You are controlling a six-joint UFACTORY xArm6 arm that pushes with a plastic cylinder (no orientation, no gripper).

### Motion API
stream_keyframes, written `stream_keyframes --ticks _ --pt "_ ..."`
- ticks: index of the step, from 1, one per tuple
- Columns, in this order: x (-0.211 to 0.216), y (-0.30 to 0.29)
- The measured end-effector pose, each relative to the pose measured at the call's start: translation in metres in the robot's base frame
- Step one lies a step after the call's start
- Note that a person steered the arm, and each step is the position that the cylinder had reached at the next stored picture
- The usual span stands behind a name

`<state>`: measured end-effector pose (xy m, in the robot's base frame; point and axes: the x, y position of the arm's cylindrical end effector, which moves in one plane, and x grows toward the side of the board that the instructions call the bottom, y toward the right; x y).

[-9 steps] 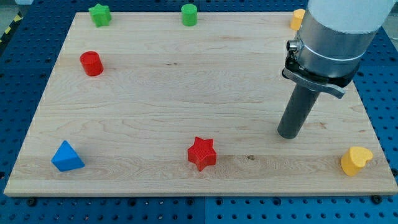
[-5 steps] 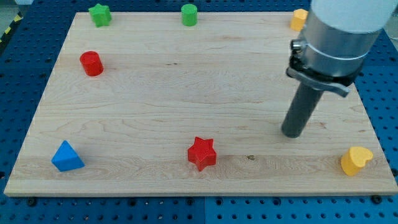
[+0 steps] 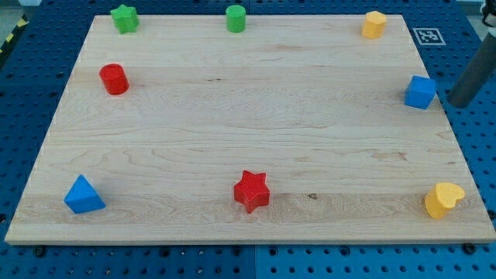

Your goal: Slide the blue cube left a bit

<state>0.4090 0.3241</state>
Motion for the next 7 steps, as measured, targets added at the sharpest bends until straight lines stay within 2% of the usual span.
stream_keyframes --ticks 1,4,7 --pt "-0.001 -0.001" --pt "-0.013 -0.068" --pt "-0.014 -0.086"
